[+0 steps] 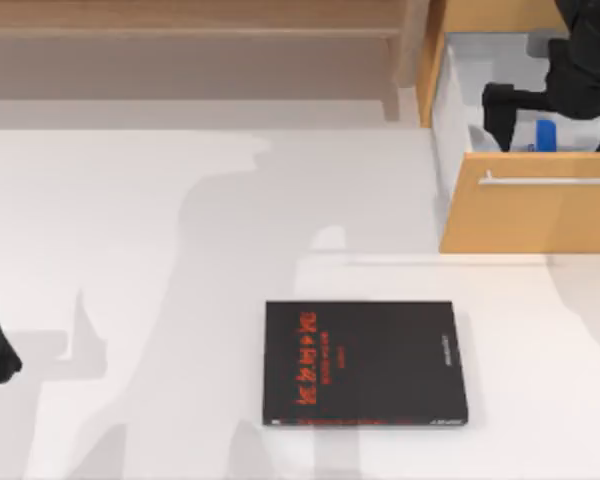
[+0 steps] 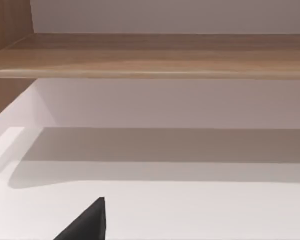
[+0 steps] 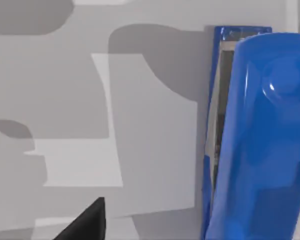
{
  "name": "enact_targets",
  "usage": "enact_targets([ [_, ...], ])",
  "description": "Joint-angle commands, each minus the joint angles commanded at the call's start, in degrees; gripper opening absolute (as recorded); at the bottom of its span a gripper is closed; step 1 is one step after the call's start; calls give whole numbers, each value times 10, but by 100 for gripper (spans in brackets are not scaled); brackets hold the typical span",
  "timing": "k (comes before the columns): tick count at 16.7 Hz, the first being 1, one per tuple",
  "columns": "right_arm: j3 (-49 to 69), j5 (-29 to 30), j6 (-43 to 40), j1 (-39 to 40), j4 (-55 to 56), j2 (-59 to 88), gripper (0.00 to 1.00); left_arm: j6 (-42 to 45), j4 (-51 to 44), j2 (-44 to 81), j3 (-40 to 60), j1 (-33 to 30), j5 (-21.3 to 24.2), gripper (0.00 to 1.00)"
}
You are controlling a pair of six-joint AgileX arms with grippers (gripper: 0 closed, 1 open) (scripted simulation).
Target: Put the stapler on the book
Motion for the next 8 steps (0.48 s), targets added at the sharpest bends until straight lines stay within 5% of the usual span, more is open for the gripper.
enact_targets([
  [8, -15, 1, 0, 0, 26, 9, 100, 0, 0, 0, 0, 0, 0, 100],
])
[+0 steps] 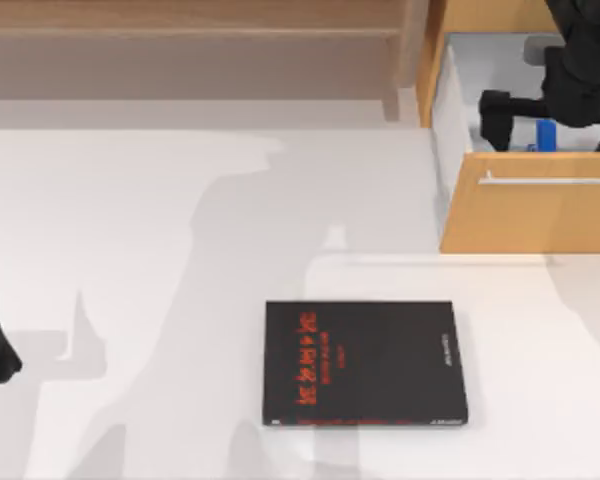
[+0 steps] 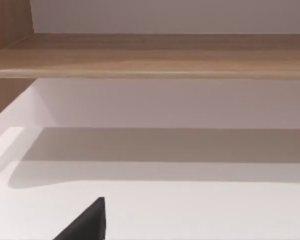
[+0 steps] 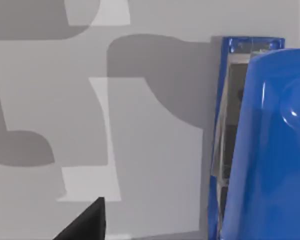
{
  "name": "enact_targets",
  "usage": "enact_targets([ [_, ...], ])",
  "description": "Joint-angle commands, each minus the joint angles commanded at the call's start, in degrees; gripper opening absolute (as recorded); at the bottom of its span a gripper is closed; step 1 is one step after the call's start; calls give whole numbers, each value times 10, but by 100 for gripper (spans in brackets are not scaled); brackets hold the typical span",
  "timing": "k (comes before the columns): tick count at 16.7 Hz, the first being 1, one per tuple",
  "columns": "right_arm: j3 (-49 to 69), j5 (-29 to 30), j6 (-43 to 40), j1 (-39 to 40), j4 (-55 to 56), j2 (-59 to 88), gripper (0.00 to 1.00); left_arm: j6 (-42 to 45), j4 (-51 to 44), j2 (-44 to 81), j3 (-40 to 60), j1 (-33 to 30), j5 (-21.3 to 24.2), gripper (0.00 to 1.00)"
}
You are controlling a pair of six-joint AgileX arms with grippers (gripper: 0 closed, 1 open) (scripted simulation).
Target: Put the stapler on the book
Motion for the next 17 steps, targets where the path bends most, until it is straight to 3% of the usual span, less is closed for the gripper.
enact_targets([
  [10, -5, -1, 0, -1, 31, 28, 100, 0, 0, 0, 0, 0, 0, 100],
  [17, -5, -1, 0, -1, 31, 28, 47, 0, 0, 0, 0, 0, 0, 100],
])
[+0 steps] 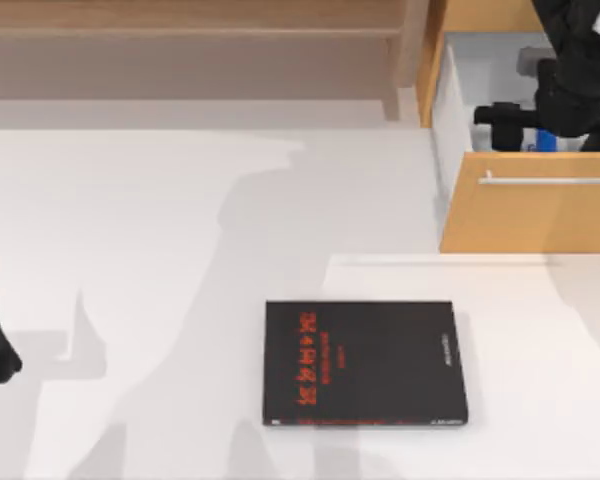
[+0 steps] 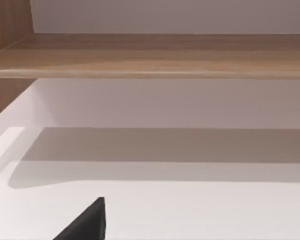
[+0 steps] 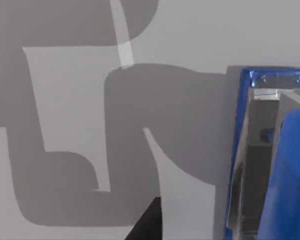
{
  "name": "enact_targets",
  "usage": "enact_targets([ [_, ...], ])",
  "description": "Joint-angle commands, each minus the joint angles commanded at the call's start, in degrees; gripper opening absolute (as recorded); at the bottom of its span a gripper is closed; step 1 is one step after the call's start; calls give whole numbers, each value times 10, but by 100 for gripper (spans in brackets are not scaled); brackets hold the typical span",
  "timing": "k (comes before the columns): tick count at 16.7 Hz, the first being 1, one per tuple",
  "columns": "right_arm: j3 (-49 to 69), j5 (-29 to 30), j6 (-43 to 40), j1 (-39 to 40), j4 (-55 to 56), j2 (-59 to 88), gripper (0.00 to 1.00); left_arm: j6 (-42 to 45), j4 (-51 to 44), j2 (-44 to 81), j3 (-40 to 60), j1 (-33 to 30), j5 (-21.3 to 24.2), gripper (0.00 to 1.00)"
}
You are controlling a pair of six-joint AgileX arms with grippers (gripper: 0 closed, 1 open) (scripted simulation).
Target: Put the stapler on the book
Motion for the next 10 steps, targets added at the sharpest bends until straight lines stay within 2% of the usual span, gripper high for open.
enact_targets([
  [6, 0, 0, 0, 0, 0, 0, 2, 0, 0, 0, 0, 0, 0, 100],
  [10, 0, 0, 0, 0, 0, 0, 0, 0, 0, 0, 0, 0, 0, 100],
])
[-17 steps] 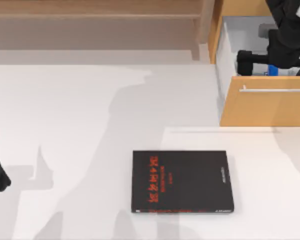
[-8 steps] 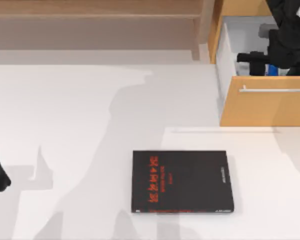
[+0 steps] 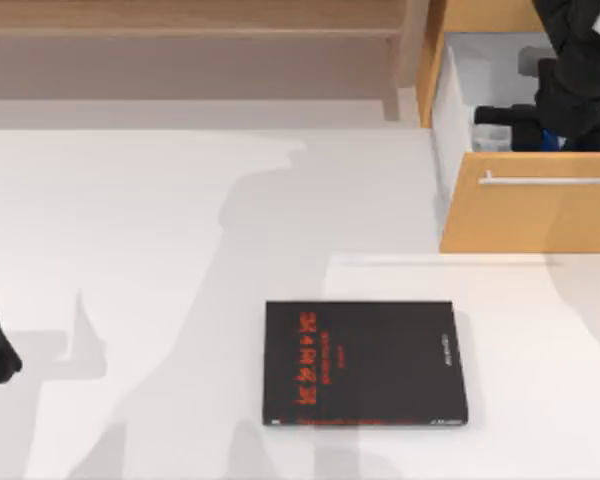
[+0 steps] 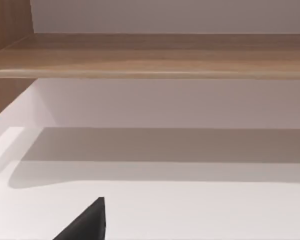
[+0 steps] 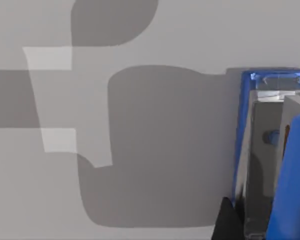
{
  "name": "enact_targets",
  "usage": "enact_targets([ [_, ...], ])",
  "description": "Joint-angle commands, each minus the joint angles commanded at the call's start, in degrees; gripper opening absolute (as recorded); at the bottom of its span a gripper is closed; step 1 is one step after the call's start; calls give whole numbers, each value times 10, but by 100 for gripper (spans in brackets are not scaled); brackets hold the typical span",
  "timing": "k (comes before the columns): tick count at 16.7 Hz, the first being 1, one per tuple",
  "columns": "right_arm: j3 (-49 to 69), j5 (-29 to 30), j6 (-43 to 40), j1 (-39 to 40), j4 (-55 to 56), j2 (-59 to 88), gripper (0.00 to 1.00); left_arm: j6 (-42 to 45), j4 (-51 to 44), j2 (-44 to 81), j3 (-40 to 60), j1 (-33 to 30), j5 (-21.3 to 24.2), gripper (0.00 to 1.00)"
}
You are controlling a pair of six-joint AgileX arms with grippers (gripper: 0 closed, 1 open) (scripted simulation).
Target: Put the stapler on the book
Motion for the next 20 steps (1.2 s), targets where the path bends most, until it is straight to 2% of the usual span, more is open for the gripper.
enact_targets([
  [7, 0, 0, -3, -1, -2, -14, 0, 0, 0, 0, 0, 0, 0, 100],
  [14, -31, -56, -37, -6, -15, -135, 0, 0, 0, 0, 0, 0, 0, 100],
  [17, -33, -89, -40, 22, -6, -190, 0, 0, 0, 0, 0, 0, 0, 100],
  [20, -47, -117, -23, 84, 6, -228, 0, 0, 0, 0, 0, 0, 0, 100],
])
